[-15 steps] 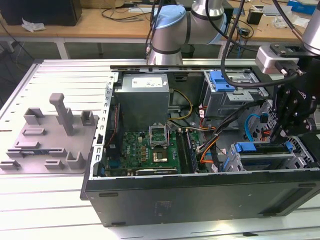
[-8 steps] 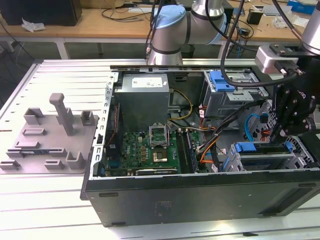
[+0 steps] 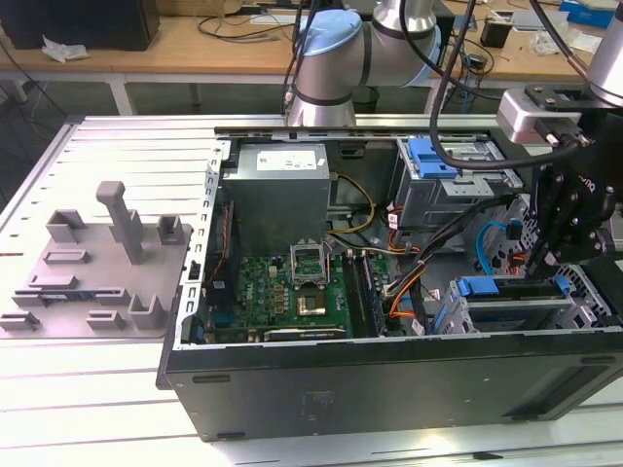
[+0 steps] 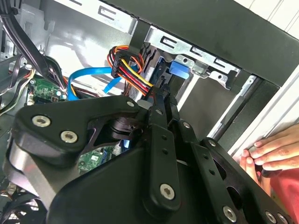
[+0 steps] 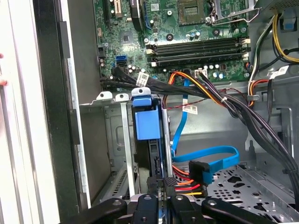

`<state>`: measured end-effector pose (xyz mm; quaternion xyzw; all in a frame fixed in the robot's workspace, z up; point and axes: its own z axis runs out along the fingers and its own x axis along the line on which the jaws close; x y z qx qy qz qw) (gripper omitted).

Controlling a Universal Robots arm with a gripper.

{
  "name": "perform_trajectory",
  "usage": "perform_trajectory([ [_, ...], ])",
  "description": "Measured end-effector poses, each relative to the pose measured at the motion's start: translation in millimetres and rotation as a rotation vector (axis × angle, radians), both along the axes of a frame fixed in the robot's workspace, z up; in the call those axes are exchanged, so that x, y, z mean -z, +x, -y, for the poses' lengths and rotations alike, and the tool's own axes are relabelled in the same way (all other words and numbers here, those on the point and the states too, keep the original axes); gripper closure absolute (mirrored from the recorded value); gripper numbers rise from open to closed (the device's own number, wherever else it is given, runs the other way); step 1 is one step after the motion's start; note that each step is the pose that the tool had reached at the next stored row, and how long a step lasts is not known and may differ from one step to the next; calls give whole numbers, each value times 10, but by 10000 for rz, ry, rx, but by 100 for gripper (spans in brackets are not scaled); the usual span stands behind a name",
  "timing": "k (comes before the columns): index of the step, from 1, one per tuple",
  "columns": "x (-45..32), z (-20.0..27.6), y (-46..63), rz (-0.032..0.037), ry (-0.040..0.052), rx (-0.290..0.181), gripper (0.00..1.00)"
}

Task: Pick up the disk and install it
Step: 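Insert the first disk wire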

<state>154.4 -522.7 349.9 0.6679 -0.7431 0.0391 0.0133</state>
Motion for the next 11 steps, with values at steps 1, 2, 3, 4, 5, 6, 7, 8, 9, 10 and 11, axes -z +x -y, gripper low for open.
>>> perform_trajectory([
  [1,0,-1,2,0,-1,-5,83],
  [2,3,-1,2,1,1,-10,83],
  [3,5,-2,3,0,1,-14,83],
  [4,6,-2,3,0,0,-16,83],
  [5,10,-2,3,0,1,-18,83],
  [6,13,-2,3,0,1,-20,83],
  [7,15,-3,3,0,1,-22,83],
  [8,18,-4,3,0,1,-24,83],
  [9,20,-5,3,0,1,-26,83],
  [10,23,-6,3,0,3,-28,83],
  [11,26,-9,3,0,3,-31,83],
])
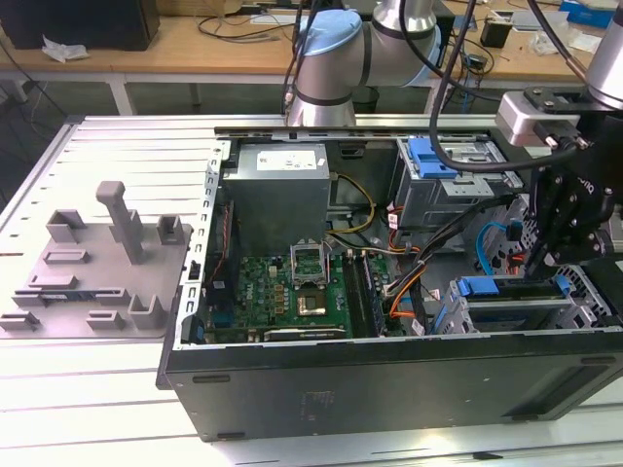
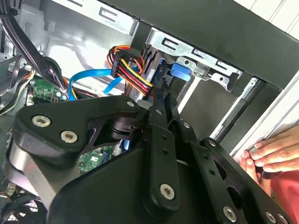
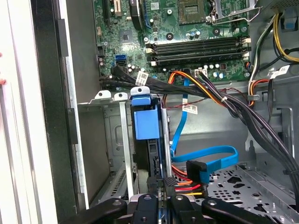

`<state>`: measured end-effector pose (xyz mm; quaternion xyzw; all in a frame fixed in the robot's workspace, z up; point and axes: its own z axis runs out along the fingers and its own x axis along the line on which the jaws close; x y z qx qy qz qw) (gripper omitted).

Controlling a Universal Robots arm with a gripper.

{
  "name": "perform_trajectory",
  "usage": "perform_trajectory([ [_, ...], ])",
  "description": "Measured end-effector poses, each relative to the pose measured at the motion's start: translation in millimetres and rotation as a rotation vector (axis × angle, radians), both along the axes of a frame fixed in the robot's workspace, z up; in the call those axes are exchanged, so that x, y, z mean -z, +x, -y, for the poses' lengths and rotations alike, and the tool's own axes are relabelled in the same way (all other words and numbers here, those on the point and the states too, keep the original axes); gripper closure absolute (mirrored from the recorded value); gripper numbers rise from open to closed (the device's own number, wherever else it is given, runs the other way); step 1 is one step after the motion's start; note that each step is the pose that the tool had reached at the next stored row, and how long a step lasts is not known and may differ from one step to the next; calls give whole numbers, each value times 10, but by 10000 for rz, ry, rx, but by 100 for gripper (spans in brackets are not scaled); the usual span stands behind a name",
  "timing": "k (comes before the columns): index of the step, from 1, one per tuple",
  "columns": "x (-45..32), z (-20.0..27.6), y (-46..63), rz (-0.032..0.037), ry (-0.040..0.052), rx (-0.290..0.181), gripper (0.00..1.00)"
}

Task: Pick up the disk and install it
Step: 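Insert the first disk wire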

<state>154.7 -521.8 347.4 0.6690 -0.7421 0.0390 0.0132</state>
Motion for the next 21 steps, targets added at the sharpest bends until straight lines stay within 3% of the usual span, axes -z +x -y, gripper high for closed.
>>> perform_trajectory([
  [9,16,-18,0,0,-3,-32,83],
  [21,29,-7,0,0,-2,-57,83],
])
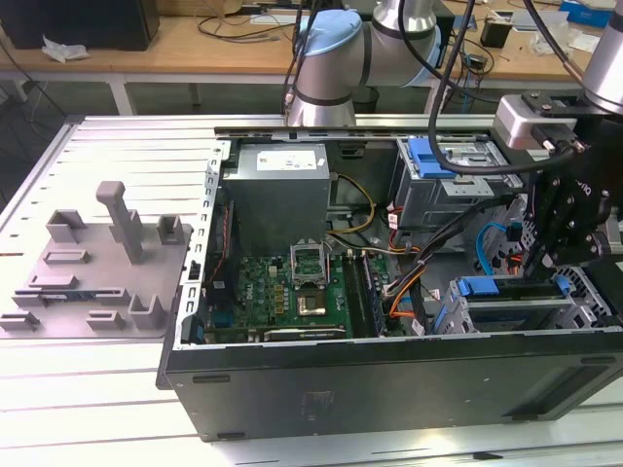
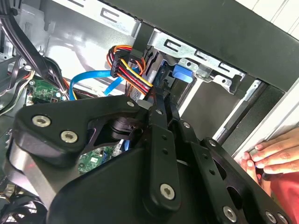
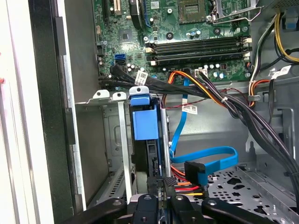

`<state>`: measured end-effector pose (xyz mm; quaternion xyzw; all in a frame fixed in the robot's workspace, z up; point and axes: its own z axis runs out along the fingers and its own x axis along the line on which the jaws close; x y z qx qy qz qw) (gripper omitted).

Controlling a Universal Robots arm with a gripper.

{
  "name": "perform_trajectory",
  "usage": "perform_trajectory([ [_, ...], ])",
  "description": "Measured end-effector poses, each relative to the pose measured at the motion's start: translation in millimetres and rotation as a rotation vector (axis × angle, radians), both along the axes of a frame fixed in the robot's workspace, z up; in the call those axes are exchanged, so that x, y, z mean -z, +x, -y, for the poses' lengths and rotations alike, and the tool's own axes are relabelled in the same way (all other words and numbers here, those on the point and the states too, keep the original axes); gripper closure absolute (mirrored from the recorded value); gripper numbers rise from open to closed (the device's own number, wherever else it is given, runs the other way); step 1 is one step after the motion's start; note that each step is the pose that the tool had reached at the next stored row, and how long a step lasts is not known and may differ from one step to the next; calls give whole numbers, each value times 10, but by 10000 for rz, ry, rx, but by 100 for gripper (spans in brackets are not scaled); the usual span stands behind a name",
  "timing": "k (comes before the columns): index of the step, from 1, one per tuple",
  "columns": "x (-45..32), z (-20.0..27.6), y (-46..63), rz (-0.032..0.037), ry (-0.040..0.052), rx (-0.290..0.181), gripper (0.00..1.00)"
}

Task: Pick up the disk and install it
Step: 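Insert the first disk wire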

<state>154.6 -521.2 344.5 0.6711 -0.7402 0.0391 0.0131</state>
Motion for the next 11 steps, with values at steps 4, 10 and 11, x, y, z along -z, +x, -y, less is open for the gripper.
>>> perform_trajectory([
  [4,5,2,0,0,-2,-5,83],
  [10,20,2,0,0,0,-15,83],
  [11,22,2,0,0,-2,-18,83],
])
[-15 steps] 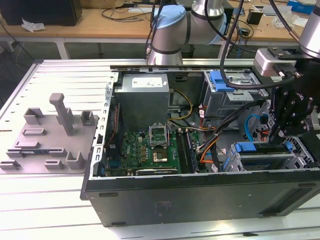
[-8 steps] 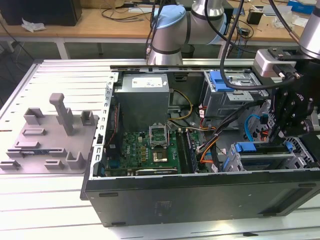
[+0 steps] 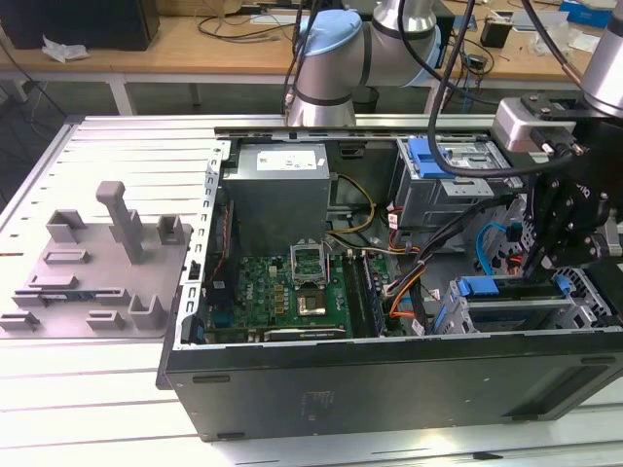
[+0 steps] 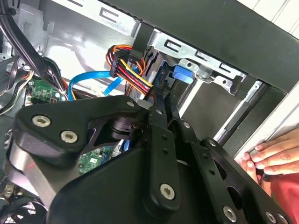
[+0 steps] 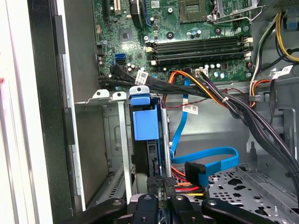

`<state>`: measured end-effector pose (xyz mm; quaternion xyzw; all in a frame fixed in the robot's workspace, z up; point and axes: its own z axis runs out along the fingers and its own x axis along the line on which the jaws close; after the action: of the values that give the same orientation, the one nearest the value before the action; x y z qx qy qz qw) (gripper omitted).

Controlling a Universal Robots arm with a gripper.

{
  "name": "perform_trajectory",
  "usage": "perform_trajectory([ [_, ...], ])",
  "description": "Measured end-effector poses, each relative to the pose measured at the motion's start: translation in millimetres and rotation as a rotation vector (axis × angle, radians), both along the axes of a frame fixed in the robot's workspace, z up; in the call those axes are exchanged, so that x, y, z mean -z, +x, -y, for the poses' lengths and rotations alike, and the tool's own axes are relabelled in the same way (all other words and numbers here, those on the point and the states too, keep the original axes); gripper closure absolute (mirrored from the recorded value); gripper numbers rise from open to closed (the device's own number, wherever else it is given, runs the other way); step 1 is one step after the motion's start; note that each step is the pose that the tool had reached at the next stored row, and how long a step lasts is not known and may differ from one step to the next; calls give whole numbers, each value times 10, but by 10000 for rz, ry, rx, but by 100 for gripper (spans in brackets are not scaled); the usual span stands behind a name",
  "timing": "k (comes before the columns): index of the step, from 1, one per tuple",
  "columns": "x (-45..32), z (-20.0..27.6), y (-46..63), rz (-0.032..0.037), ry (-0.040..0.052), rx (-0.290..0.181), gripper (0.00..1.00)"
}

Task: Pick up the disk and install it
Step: 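Insert the first disk wire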

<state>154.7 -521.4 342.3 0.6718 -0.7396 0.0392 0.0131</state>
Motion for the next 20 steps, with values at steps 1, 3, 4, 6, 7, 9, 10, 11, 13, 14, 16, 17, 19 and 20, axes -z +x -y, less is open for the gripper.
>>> perform_trajectory([
  [1,4,0,0,0,0,-4,83],
  [3,8,0,0,-1,0,-9,83],
  [4,10,0,0,-1,0,-11,83],
  [6,14,0,0,0,0,-17,83],
  [7,15,0,0,-1,1,-18,83],
  [9,16,0,0,0,1,-23,83],
  [10,18,0,0,0,1,-30,83],
  [11,22,0,0,-1,2,-37,83],
  [13,25,0,0,-1,3,-44,83],
  [14,26,0,0,-1,0,-50,83],
  [16,29,0,0,-2,1,-56,83],
  [17,32,0,0,-2,1,-62,83],
  [19,39,0,0,-1,0,-74,83],
  [20,42,0,0,-1,0,-79,83],
])
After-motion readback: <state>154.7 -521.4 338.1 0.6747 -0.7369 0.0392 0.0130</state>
